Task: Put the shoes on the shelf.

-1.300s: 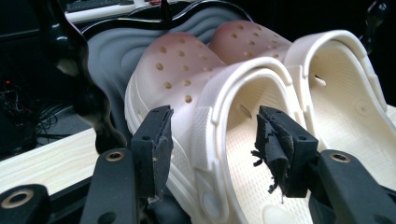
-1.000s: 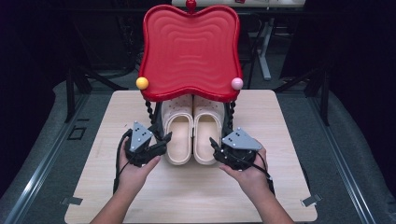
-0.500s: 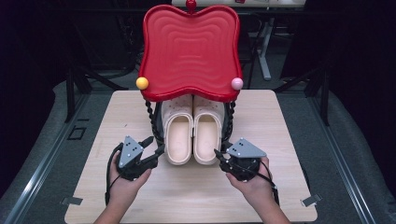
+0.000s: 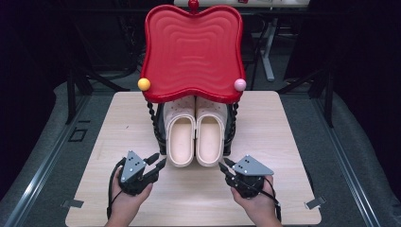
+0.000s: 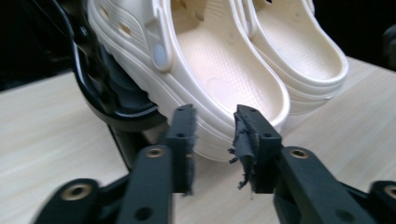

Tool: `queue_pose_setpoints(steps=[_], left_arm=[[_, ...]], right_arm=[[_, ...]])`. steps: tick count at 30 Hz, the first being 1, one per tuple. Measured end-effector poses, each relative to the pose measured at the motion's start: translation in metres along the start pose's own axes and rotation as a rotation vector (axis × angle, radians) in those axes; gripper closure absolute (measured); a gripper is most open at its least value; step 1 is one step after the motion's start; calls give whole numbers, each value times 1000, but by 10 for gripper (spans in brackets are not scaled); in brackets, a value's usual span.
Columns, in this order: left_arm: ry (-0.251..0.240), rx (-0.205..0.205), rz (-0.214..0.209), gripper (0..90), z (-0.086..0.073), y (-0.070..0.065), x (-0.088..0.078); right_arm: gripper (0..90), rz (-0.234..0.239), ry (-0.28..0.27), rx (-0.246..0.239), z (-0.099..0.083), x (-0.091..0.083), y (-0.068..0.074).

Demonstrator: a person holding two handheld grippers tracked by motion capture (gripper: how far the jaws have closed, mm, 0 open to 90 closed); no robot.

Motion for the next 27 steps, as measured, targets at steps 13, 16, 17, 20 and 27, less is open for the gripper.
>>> queue_pose_setpoints(steps=[13, 16, 17, 20, 27], left_arm=[[58, -20, -75, 896, -28, -23, 18], [79, -10, -86, 898, -33, -27, 23], [82, -12, -87, 898, -34, -28, 25], [100, -7, -91, 898, -37, -30, 28], [110, -13, -81, 898, -38, -29, 36]], right_arm=[[900, 67, 82, 28, -31, 24, 21], [900, 63, 88, 19, -32, 27, 23], [900, 60, 87, 20, -32, 28, 23], [900, 56, 89, 21, -33, 29, 23], [900, 49, 93, 29, -33, 33, 21]])
Point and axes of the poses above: each handheld gripper's, and its own axes: x roughly forward along the jaws, z roughly out of its top, y roughly to its left, the point moved 10 cm from there along x, roughly forward along the jaws, and after that the axes turned 3 degrees about -z, right-handed, at the moved point
